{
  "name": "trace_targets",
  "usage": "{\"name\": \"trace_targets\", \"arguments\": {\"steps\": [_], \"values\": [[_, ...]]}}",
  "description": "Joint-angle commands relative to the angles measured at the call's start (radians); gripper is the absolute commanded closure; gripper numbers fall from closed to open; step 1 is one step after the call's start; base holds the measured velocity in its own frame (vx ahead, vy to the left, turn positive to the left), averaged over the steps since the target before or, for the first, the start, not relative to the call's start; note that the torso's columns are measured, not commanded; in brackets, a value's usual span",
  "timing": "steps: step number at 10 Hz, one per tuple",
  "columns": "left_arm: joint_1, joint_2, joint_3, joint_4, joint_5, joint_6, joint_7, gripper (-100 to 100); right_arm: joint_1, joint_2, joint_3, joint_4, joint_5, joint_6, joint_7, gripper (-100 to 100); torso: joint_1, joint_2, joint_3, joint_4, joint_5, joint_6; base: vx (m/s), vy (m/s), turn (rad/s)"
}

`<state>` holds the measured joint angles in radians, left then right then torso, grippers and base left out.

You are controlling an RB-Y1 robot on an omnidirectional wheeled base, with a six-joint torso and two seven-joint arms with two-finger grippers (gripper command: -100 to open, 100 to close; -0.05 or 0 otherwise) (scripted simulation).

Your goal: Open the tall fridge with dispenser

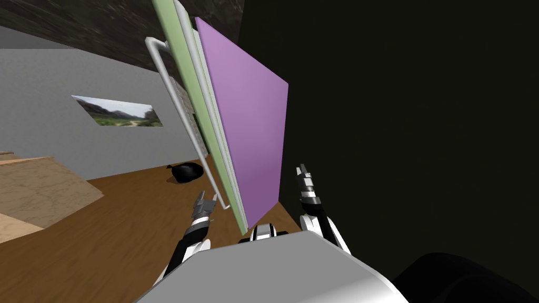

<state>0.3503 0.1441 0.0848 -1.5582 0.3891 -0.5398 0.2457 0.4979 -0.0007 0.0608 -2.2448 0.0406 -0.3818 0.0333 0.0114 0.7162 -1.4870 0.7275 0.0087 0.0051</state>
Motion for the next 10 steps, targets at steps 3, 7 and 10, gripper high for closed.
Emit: {"name": "trace_targets", "arguments": {"steps": [3, 7, 10], "values": [[-0.002, -0.001, 0.002, 0.064, 0.012, -0.006, 0.019, -100, 0.0, 0.0, 0.0, 0.0, 0.0, 0.0, 0.0, 0, 0.0, 0.002, 0.001, 0.001, 0.0, 0.0, 0.014, -0.022, 0.016], [-0.005, -0.047, 0.005, 0.109, 0.024, -0.021, 0.033, -100, 0.0, 0.0, 0.0, 0.0, 0.0, 0.0, 0.0, 0, -0.001, 0.005, 0.003, 0.003, -0.001, 0.0, 0.013, -0.017, 0.016], [-0.007, -0.108, 0.007, 0.134, 0.031, -0.029, 0.042, -100, 0.0, 0.0, 0.0, 0.0, 0.0, 0.0, 0.0, 0, -0.009, 0.016, 0.008, 0.008, -0.007, -0.003, 0.029, -0.024, 0.018]]}}
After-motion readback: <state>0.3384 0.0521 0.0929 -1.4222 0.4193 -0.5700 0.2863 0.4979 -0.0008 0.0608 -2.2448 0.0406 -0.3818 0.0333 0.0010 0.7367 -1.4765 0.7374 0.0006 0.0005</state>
